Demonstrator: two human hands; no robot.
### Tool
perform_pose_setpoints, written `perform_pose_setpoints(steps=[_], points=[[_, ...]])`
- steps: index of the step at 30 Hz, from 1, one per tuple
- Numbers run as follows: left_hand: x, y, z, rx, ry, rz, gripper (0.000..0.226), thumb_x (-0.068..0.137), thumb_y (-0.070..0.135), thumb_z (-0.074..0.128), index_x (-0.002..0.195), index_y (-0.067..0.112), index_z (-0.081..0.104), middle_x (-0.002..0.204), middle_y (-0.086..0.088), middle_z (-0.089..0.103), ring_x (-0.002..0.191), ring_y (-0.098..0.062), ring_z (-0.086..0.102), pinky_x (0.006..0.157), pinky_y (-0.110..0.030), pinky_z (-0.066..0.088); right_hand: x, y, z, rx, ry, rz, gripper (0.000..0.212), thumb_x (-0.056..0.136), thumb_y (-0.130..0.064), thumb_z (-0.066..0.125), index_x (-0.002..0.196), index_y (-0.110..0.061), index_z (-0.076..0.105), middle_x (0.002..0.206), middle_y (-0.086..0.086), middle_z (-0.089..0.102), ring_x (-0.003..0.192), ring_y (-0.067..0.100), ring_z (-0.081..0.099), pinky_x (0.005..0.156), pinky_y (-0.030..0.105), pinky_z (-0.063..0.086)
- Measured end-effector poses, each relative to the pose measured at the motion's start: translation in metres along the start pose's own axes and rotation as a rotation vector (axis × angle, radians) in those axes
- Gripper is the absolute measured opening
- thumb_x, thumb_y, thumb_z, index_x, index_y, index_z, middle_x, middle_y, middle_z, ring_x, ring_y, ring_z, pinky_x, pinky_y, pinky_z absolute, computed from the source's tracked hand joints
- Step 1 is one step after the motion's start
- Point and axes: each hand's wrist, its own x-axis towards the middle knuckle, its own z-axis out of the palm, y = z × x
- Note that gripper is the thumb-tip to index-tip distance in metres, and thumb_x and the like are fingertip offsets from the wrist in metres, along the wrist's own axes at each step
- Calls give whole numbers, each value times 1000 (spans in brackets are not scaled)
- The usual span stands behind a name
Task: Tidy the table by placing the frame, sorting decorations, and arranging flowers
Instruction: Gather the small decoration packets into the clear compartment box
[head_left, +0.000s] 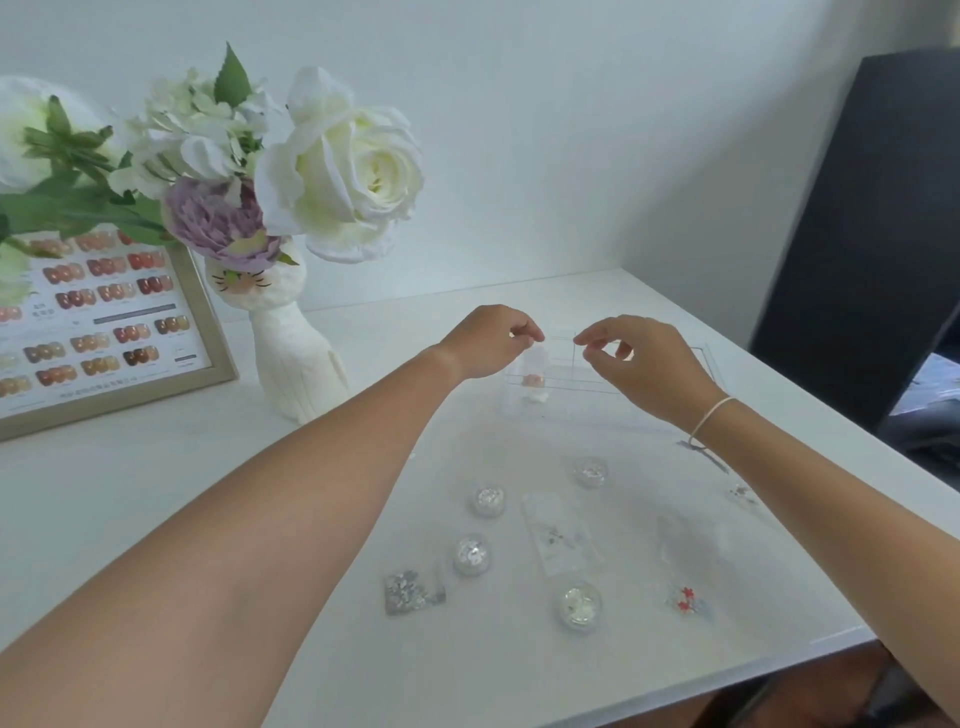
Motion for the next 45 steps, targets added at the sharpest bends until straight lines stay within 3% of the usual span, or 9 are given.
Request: perform_pose_setpoints(steps=[4, 8, 15, 21, 27, 35, 40, 43, 45], points=[[-11, -10, 2, 21, 61, 18, 31, 94, 17, 48, 122, 18, 60, 125, -7, 52, 97, -15, 49, 88, -21, 35, -13, -15, 6, 47, -44, -14, 16, 85, -19, 57, 94, -26, 68, 85, -14, 60, 74, 12, 50, 69, 20, 36], [-35, -31, -7, 10, 106, -16, 30, 93, 17, 49, 120, 18, 61, 121, -8, 55, 91, -12, 49, 85, -17, 33, -28, -40, 20, 110, -136, -62, 15, 84, -18, 59, 90, -28, 68, 80, -18, 59, 69, 0, 50, 65, 6, 37], [-98, -76, -24, 27, 60, -140, 29, 92, 21, 49, 118, 23, 62, 124, -2, 56, 93, -8, 46, 84, -16, 32, -65, -91, 51, 145, -529, -222, 14, 82, -28, 64, 96, -30, 68, 88, -12, 65, 81, 11, 52, 73, 15, 41], [-138, -92, -25, 38, -74, -141, 33, 92, 13, 45, 120, 20, 61, 133, -1, 54, 124, -17, 48, 108, -32, 33, -87, -116, 70, -71, -765, -324, 36, 79, -44, 63, 113, -33, 59, 109, -11, 58, 100, 11, 45, 90, 25, 36], [-147, -88, -22, 112, -78, -107, 28, 90, 20, 48, 110, 21, 67, 122, -2, 61, 115, -23, 53, 102, -40, 40, -90, -128, 68, -184, -806, -322, 35, 82, -40, 61, 116, -31, 58, 101, -8, 55, 95, 13, 44, 84, 25, 32], [-147, -91, -22, -3, -16, -192, 32, 86, 23, 60, 118, 21, 61, 98, 3, 49, 91, -14, 50, 84, -23, 35, -88, -132, 73, -148, -868, -224, 24, 80, -27, 62, 104, -27, 60, 72, -16, 48, 86, 16, 51, 77, 30, 43], [-147, -94, -26, -101, 48, -216, 27, 82, 16, 62, 108, 18, 66, 84, 9, 53, 81, -8, 53, 70, -17, 38, -83, -127, 70, -31, -810, -216, 7, 79, -23, 65, 84, -23, 61, 70, -14, 50, 70, 9, 48, 64, 21, 39], [-145, -93, -27, -156, 74, -225, 16, 81, 13, 60, 92, 22, 68, 75, 11, 58, 71, -1, 52, 62, -13, 39, -71, -122, 57, 70, -746, -183, 17, 78, -22, 66, 69, -29, 54, 67, -14, 56, 61, -4, 50, 60, 9, 39], [-142, -92, -28, -198, 96, -233, 14, 81, 11, 61, 85, 23, 67, 76, 7, 59, 66, -3, 51, 62, -14, 40, -59, -118, 46, 114, -678, -156, 18, 80, -23, 66, 69, -29, 53, 67, -13, 60, 59, -6, 53, 58, 7, 39]])
